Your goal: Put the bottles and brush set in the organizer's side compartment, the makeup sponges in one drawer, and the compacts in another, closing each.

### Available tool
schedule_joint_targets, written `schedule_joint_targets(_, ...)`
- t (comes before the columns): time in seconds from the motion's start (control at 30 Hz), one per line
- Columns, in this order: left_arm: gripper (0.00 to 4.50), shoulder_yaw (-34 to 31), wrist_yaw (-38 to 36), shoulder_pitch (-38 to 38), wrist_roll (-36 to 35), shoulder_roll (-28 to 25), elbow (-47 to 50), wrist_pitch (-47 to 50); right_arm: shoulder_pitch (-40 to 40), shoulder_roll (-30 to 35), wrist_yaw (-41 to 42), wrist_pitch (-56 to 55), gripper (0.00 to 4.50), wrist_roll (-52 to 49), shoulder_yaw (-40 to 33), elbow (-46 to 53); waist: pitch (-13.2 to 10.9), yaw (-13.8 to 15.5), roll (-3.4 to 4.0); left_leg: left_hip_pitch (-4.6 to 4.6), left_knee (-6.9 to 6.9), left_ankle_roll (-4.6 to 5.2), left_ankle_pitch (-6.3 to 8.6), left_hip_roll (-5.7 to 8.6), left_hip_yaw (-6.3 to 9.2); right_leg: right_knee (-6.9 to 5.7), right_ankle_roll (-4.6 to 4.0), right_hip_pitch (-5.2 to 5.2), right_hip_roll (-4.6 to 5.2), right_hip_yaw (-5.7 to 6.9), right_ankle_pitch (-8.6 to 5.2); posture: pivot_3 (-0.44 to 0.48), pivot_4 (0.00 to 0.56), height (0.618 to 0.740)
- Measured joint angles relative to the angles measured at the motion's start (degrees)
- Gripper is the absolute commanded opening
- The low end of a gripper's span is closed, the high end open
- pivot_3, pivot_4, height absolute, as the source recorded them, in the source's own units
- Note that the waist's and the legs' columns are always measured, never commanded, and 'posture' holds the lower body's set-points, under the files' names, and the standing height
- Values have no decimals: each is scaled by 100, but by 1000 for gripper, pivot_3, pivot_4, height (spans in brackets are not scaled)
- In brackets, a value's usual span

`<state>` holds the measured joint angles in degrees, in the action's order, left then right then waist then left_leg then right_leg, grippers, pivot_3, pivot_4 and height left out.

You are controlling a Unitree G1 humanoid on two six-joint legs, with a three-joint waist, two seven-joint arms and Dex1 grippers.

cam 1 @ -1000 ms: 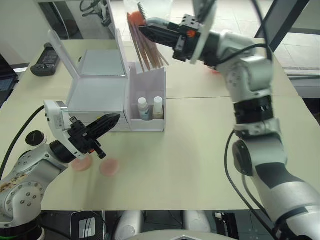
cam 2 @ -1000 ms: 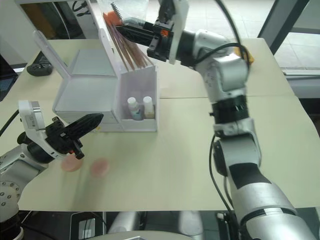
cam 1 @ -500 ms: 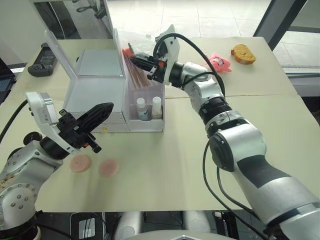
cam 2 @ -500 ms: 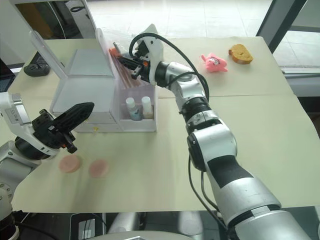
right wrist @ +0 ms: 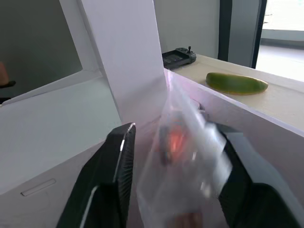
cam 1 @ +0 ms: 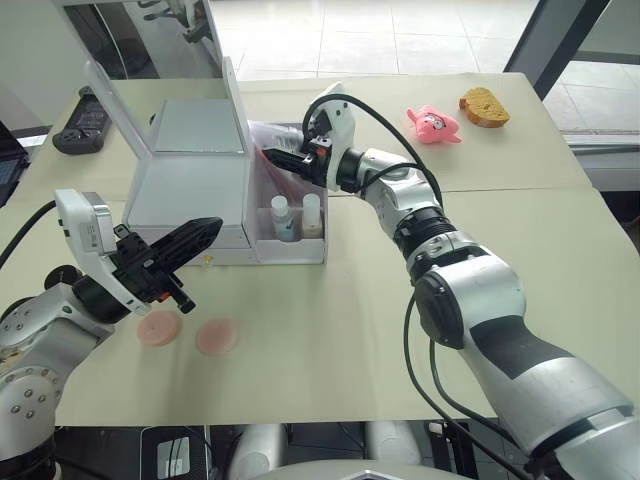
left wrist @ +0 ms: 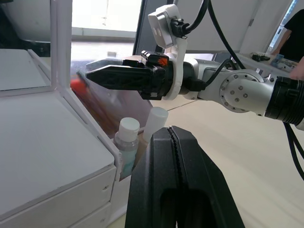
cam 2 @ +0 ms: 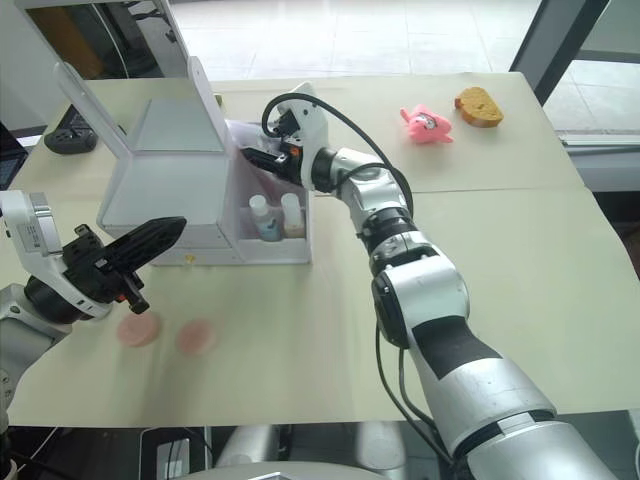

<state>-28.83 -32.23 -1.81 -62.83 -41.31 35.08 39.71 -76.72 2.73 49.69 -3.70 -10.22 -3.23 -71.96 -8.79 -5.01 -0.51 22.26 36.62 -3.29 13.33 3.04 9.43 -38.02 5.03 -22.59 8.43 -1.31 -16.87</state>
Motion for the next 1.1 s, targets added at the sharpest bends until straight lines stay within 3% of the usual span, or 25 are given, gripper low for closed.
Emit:
schedule_joint_targets(0.1,0,-157,-144,-43,-6,-95,-76,-21,-22,234,56,33,4351,-2,-45,165,-1,-2,1,1,0,0,0,0,0,0,0,-1,0,0,0,0,150,740)
schedule_joint_targets(0.13,0,-210,-171,-44,-8,-130,-114,-31,-50,337,88,51,4460,-2,-59,241,-1,-1,1,1,0,1,1,0,0,1,0,-2,0,0,0,0,150,740)
schedule_joint_targets(0.33,0,-369,-220,-45,-9,-152,-206,-82,-228,995,328,124,4460,130,81,1231,-1,-39,1,1,-2,11,7,0,0,0,0,-3,0,0,0,0,150,740)
schedule_joint_targets(0.5,0,-361,-238,-34,109,-184,-218,-88,-336,1489,928,254,4460,811,932,2470,-1,-71,1,5,-9,32,18,-3,-5,-10,0,-24,0,-4,0,0,150,740)
schedule_joint_targets(0.6,0,-330,-317,42,241,-255,-228,-102,-540,1521,1079,270,3882,1354,1525,2567,-1,-80,1,6,-19,30,17,-4,-14,-16,0,-39,-1,-17,0,0,150,740)
schedule_joint_targets(0.77,0,-275,-374,311,369,-324,-296,-189,-1032,1321,1043,-194,2161,2352,2474,1840,-1,-72,1,10,-25,1,0,-2,-20,-14,0,-49,-1,-28,0,0,150,740)
schedule_joint_targets(0.97,0,-337,-264,334,409,-418,-303,-189,-1444,999,457,-476,88,3064,2849,737,-2,-69,-1,14,-35,-17,-10,-3,-20,-13,0,-58,-1,-34,0,0,150,740)
schedule_joint_targets(1.1,0,-427,-168,316,188,-496,-179,-135,-1632,810,-143,-519,39,3532,3125,209,-2,-75,-1,13,-39,-18,-10,-3,-21,-14,0,-59,-1,-37,0,0,150,740)
